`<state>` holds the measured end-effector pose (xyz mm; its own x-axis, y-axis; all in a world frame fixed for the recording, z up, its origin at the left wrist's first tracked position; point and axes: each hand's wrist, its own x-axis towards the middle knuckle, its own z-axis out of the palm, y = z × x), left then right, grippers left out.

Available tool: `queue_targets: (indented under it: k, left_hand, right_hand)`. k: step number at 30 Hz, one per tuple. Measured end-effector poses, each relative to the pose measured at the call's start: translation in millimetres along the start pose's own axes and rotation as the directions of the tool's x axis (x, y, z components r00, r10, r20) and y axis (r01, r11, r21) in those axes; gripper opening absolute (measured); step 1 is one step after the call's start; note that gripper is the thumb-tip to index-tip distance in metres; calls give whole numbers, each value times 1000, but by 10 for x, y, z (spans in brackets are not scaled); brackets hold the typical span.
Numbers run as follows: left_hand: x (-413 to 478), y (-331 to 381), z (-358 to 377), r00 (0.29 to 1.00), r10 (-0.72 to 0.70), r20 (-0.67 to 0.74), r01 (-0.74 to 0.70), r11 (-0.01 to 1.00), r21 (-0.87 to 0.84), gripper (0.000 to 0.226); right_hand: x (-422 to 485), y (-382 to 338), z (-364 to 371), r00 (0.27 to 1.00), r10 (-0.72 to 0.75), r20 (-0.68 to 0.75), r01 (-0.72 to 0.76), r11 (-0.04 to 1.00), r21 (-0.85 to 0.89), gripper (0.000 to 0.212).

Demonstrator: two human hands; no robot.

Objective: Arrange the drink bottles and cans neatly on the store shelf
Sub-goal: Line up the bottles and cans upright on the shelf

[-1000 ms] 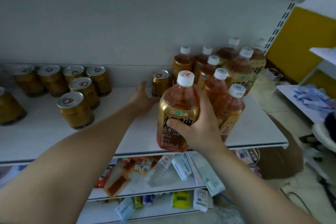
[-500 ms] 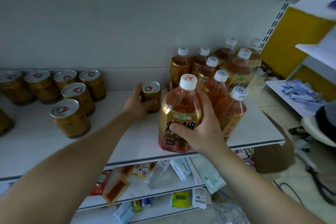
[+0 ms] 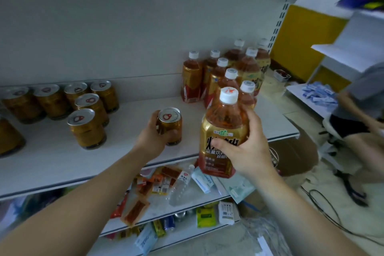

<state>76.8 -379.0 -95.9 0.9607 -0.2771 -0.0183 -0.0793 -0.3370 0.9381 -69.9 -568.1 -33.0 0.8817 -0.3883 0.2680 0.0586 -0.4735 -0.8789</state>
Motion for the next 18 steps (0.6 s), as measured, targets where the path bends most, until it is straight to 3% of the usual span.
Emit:
queue_targets:
  k: [8, 18]
  left_hand:
    - [67, 232, 671, 999, -37, -36, 35, 998, -44, 77]
    - [167, 436, 1069, 962, -85, -258, 75, 996, -47, 73]
  right_hand:
    - [307, 491, -1064, 991, 20, -133, -18, 1000, 22, 79]
    - [1322, 1090, -1433, 996, -65, 67, 61, 996, 59, 84]
